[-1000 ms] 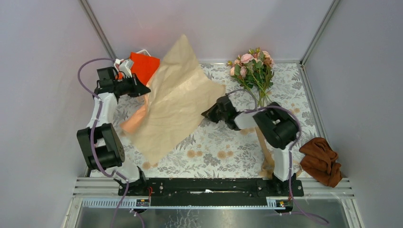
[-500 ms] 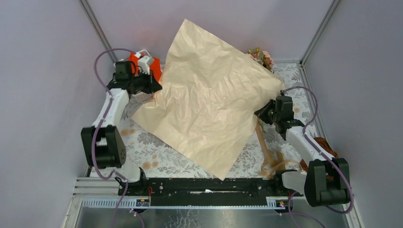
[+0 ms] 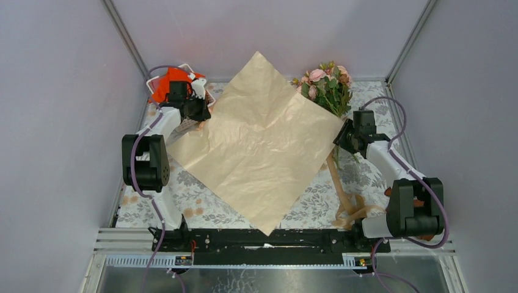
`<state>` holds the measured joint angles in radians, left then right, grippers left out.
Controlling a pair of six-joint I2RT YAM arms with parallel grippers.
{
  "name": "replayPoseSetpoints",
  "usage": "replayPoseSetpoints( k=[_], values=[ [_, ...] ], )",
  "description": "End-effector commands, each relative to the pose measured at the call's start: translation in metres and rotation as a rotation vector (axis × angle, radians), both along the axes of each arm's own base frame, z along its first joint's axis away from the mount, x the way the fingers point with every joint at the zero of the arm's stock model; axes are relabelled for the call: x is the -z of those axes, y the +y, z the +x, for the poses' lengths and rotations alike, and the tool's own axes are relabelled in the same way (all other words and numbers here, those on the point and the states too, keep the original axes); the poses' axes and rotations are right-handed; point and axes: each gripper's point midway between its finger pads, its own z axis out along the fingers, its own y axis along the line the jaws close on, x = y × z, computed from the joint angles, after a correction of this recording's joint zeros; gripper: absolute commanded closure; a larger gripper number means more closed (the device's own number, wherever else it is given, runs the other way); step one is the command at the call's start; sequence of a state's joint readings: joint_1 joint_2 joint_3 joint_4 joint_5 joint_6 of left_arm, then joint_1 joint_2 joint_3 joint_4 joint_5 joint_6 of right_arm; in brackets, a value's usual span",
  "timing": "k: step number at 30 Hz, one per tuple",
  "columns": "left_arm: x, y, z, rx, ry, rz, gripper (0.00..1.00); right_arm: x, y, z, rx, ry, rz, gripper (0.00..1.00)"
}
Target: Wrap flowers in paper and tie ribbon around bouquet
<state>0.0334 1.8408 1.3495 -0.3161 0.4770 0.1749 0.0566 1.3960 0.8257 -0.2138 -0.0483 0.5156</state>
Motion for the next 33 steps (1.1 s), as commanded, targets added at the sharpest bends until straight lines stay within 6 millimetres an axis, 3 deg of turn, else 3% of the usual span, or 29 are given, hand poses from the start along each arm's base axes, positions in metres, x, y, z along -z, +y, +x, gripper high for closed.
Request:
replayPoseSetpoints(
  k=[1,4,5,8,11,14,15,16,17,19,21,25,30,33],
  values=[
    [-0.012,0.01,0.029,-0.048,-0.118,0.044,1.0,-0.032,-0.042,0.011,0.064,-0.046,-0.2,0.53],
    [-0.009,0.009,0.026,-0.08,-0.088,0.022,1.0,-0.043,-0.054,0.028,0.08,-0.062,-0.213,0.54],
    [-0.007,0.008,0.022,-0.081,-0.077,0.012,1.0,-0.046,-0.067,0.035,0.102,-0.062,-0.223,0.55],
    [-0.003,0.0,0.011,-0.078,-0.051,-0.036,1.0,-0.055,-0.081,0.063,0.066,-0.056,-0.266,0.55],
    [0.0,-0.01,0.004,-0.071,-0.024,-0.075,1.0,-0.06,-0.082,0.094,-0.041,-0.019,-0.291,0.54],
    [-0.003,-0.006,0.011,-0.096,-0.04,-0.056,1.0,-0.046,-0.076,0.11,-0.172,0.068,-0.288,0.53],
    [-0.007,-0.001,0.016,-0.116,-0.055,-0.032,0.95,-0.042,-0.073,0.112,-0.217,0.092,-0.278,0.53],
    [-0.013,0.007,0.022,-0.142,-0.076,-0.002,0.67,-0.036,-0.071,0.113,-0.252,0.114,-0.272,0.52],
    [-0.022,0.012,0.028,-0.154,-0.105,0.025,0.5,-0.031,-0.069,0.115,-0.281,0.127,-0.267,0.52],
    [-0.044,0.018,0.036,-0.15,-0.156,0.069,0.32,-0.025,-0.062,0.116,-0.325,0.134,-0.24,0.49],
    [-0.065,0.02,0.039,-0.129,-0.198,0.107,0.22,-0.02,-0.059,0.117,-0.383,0.127,-0.239,0.46],
    [-0.084,0.029,0.027,-0.091,-0.205,0.197,0.19,-0.006,-0.059,0.12,-0.412,0.149,-0.243,0.52],
    [-0.077,0.057,0.014,-0.07,-0.216,0.37,0.29,0.014,-0.062,0.122,-0.423,0.196,-0.25,0.56],
    [-0.072,0.06,0.006,0.055,-0.215,0.412,0.34,0.022,-0.061,0.125,-0.434,0.21,-0.241,0.56]
  ],
)
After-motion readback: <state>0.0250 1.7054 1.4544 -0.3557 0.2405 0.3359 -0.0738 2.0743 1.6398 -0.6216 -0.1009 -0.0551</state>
